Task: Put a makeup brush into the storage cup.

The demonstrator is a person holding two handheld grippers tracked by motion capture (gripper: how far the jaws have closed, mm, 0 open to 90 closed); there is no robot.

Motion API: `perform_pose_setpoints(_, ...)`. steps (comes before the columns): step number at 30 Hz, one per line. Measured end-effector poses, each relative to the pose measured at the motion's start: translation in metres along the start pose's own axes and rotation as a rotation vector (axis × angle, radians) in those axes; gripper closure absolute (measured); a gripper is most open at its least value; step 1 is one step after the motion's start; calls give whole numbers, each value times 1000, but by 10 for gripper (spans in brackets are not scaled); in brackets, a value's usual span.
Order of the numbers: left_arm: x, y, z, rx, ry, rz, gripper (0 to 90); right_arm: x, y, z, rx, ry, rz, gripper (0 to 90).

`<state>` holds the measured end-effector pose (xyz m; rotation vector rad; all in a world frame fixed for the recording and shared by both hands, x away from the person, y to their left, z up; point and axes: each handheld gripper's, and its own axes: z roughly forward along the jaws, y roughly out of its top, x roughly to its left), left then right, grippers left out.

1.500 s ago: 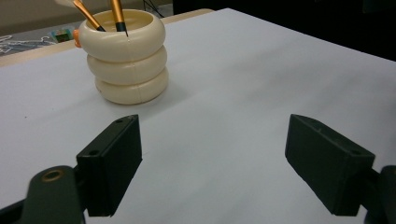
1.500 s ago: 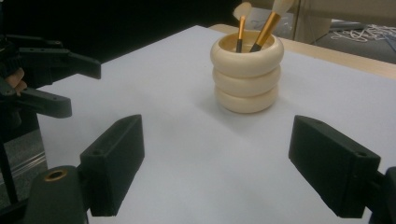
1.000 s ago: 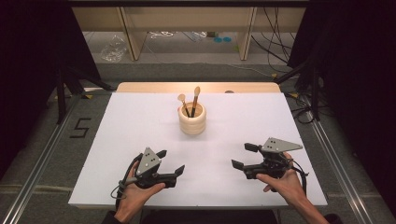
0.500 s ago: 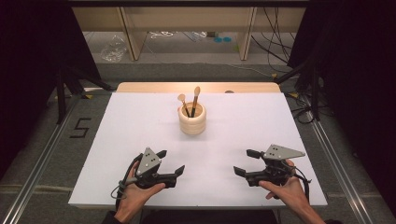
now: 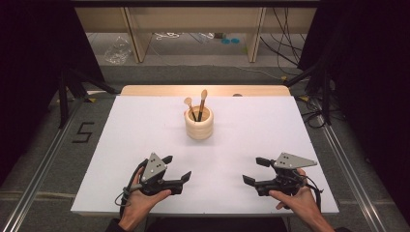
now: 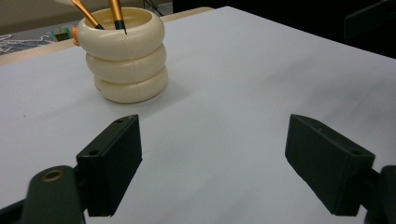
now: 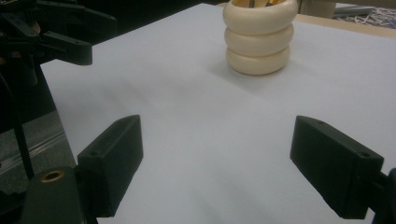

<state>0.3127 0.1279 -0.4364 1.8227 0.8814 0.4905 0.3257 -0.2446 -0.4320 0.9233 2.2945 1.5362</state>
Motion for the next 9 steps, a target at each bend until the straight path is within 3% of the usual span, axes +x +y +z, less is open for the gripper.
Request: perform_pose_setpoints(9,0,0,0,1,1,1,186,-1,0,0,-3,-1,-2,180)
